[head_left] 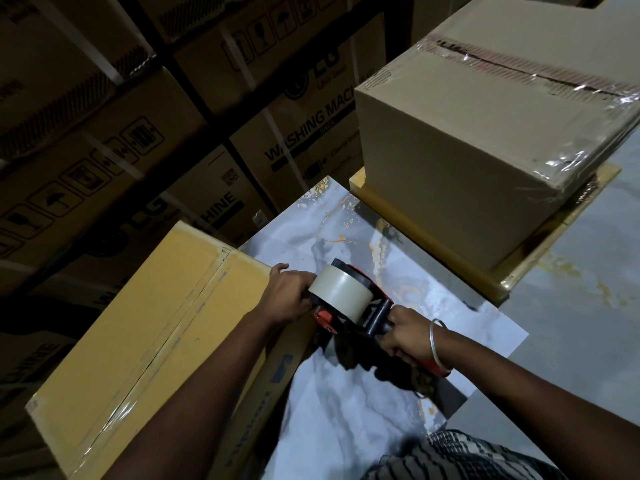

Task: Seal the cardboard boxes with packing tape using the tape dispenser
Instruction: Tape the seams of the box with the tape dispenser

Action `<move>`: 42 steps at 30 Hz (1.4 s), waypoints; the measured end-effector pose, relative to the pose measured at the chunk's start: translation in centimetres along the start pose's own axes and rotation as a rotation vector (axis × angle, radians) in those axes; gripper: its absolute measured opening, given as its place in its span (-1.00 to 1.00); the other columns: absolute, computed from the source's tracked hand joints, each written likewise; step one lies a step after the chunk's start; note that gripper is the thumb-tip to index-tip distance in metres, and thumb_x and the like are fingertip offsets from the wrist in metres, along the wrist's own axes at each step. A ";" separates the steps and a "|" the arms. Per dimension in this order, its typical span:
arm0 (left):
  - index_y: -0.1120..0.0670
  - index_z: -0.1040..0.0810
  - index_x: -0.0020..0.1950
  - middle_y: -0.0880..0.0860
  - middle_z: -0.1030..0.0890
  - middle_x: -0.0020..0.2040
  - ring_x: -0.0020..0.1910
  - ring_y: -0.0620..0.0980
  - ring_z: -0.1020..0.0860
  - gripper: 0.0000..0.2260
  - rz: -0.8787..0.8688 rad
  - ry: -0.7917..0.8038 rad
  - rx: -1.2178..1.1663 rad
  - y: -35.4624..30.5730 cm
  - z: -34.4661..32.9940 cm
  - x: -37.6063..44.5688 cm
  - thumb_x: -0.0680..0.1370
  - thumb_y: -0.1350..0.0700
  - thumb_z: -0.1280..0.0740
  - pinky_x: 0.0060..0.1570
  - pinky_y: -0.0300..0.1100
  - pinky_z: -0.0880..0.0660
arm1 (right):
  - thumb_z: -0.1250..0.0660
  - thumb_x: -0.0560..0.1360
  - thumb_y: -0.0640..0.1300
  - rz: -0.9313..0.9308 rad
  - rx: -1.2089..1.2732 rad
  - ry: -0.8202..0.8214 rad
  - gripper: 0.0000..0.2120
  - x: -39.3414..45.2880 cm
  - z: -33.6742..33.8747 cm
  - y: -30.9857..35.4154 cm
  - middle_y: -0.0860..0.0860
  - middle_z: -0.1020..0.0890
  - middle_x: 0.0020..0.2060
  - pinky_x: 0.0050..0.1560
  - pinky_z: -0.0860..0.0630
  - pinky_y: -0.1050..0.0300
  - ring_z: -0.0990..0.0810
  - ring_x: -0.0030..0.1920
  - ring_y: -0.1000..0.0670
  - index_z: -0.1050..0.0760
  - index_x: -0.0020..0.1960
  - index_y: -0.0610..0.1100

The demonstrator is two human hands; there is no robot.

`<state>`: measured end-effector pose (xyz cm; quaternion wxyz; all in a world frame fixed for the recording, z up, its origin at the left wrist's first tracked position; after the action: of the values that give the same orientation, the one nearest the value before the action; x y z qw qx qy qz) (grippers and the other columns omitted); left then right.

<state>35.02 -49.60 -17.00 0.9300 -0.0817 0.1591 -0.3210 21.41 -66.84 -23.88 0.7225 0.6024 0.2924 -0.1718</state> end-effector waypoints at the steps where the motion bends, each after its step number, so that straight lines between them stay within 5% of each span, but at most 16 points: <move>1: 0.11 -0.65 -0.05 -0.06 -0.68 -0.01 0.01 0.01 -0.60 -0.68 0.000 0.006 -0.005 0.0 0.0 0.0 0.37 0.03 -0.19 0.34 -0.02 -0.10 | -0.33 0.24 -0.34 -0.006 0.012 -0.003 -0.80 0.0 0.0 0.0 -0.12 -0.36 -0.57 -0.47 -0.25 0.18 -0.31 -0.59 -0.06 -0.33 -0.40 -0.15; 5: 0.08 -0.61 -0.15 -0.11 -0.67 0.03 -0.02 -0.02 -0.59 -0.81 -0.010 0.013 -0.061 0.2 -0.1 0.0 0.40 0.03 -0.25 0.33 -0.07 -0.09 | -0.35 0.31 -0.39 -0.008 0.006 0.021 -0.70 0.4 0.6 -0.4 -0.14 -0.37 -0.56 -0.48 -0.23 0.18 -0.31 -0.59 -0.06 -0.34 -0.47 -0.13; 10: 0.09 -0.66 -0.09 -0.22 -0.63 0.16 0.05 -0.13 -0.56 -0.72 -0.021 0.029 -0.092 0.2 -0.5 0.2 0.39 -0.01 -0.24 0.19 -0.15 -0.07 | -0.37 0.25 -0.30 0.018 -0.058 0.072 -0.80 0.5 1.6 -0.2 -0.17 -0.34 -0.45 -0.44 -0.21 0.08 -0.30 -0.55 -0.05 -0.33 -0.27 -0.23; 14: 0.09 -0.64 -0.15 -0.18 -0.65 0.14 0.02 -0.09 -0.59 -0.89 -0.025 0.006 -0.091 0.6 -0.8 0.1 0.43 0.20 -0.31 0.29 -0.01 -0.13 | -0.33 0.16 -0.27 0.027 -0.097 0.027 -0.73 0.3 1.4 0.5 -0.08 -0.28 -0.56 -0.45 -0.20 0.12 -0.27 -0.59 -0.03 -0.22 -0.35 -0.13; 25: 0.04 -0.66 -0.18 -0.21 -0.66 0.10 0.01 -0.15 -0.58 -0.78 -0.023 -0.033 -0.129 0.6 -0.6 0.1 0.37 0.05 -0.23 0.26 -0.04 -0.15 | -0.38 0.18 -0.19 0.069 -0.243 -0.018 -0.74 1.5 1.5 0.2 -0.07 -0.34 -0.48 -0.38 -0.26 0.05 -0.33 -0.47 -0.05 -0.26 -0.39 -0.13; 29: -0.04 -0.69 0.03 -0.21 -0.66 0.12 0.06 -0.21 -0.56 -0.68 -0.048 -0.064 -0.131 0.3 -0.3 0.1 0.51 -0.11 -0.19 0.24 -0.05 -0.14 | -0.38 0.30 -0.32 0.072 -0.070 0.056 -0.80 0.9 2.1 -0.9 -0.16 -0.33 -0.45 -0.45 -0.21 0.09 -0.30 -0.55 -0.04 -0.33 -0.32 -0.30; 34: 0.01 -0.66 -0.06 -0.16 -0.65 -0.09 -0.06 -0.18 -0.54 -0.78 -0.012 -0.067 -0.104 -0.2 -0.2 -0.1 0.54 0.00 -0.24 0.32 -0.03 -0.13 | -0.32 0.22 -0.34 0.077 -0.032 0.019 -0.79 0.4 2.4 0.1 -0.10 -0.28 -0.51 -0.47 -0.18 0.17 -0.26 -0.58 -0.03 -0.28 -0.37 -0.20; 42: 0.06 -0.67 -0.10 -0.10 -0.69 0.01 0.02 -0.05 -0.62 -0.65 -0.057 -0.148 -0.155 -0.4 0.2 -0.7 0.44 -0.07 -0.15 0.29 0.06 -0.19 | -0.33 0.15 -0.18 0.068 -0.244 -0.040 -0.82 1.4 2.3 1.2 -0.09 -0.38 -0.41 -0.37 -0.30 0.07 -0.36 -0.42 -0.06 -0.34 -0.32 -0.11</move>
<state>34.34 -49.50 -16.56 0.9206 -0.1815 0.1118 -0.3272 23.72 -68.67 -23.58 0.8016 0.5161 0.2759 -0.1224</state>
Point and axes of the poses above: each hand's wrist, its own x-axis towards the middle knuckle, its own z-axis out of the back of the hand, y = z × x, the point moved 7 cm from there along x, towards the middle knuckle
